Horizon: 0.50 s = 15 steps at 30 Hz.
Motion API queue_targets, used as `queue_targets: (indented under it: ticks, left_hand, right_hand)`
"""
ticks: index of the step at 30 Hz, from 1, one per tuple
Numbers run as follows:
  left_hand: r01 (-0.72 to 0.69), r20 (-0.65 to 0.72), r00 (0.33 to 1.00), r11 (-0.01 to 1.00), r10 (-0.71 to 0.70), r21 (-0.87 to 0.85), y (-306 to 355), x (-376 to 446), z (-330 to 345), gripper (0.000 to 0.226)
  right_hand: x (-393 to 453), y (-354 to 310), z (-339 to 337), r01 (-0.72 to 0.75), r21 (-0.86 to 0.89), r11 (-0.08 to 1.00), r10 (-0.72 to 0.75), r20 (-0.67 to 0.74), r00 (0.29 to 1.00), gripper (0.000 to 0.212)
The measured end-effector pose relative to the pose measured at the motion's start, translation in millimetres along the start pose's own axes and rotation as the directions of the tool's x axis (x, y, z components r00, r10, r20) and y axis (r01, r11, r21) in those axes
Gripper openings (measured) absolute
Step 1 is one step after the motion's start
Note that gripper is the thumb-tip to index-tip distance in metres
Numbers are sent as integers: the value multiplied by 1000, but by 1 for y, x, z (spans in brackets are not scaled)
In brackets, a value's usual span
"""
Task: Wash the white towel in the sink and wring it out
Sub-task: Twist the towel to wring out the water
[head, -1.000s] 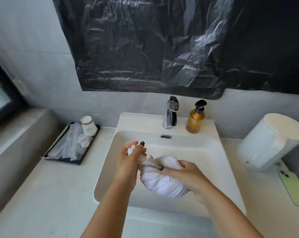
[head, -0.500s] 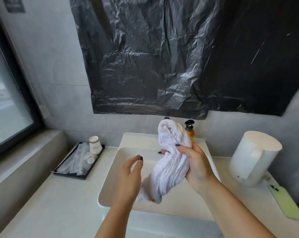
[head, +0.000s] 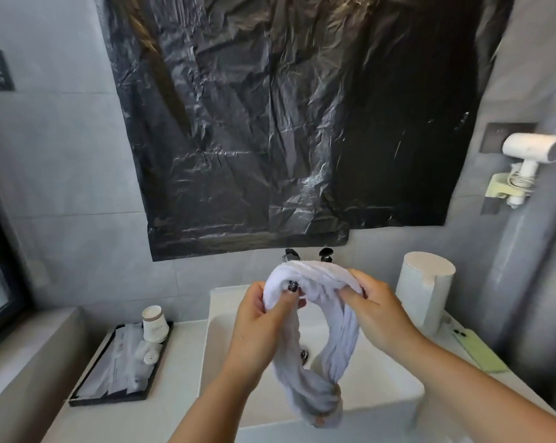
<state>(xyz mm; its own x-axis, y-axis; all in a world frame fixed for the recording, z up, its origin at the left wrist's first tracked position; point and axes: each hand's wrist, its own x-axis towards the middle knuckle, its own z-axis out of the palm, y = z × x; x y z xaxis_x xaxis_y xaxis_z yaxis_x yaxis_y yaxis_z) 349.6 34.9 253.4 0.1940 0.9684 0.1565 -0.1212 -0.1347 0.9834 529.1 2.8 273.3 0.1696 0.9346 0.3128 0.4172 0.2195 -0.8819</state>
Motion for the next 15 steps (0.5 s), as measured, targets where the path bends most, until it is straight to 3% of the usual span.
queue_targets:
  ticks: [4,6,10,13,15]
  left_hand:
    - [-52,19,999,996,50,73,22,-7,-24,32]
    - [-79,45,996,984,73,159,35,-7,-37,43]
    - [-122,122,989,933,85,340,54,-1,-51,44]
    - [-75,297,955,955,-14,286,70,-2,-52,44]
    - [-51,480,874,971,-69,232,78,-5,-48,51]
  right_hand:
    - [4,-15,-14,-22,-123,992,10,-100,995,12]
    - [9,-25,-18,10,-221,975,-42,-142,989,18]
    - [22,-48,-25,128,-346,929,-200,-182,963,16]
    - [33,-63,-28,192,-371,908,-278,-194,941,11]
    - [39,-70,-28,207,-377,903,-277,-140,951,7]
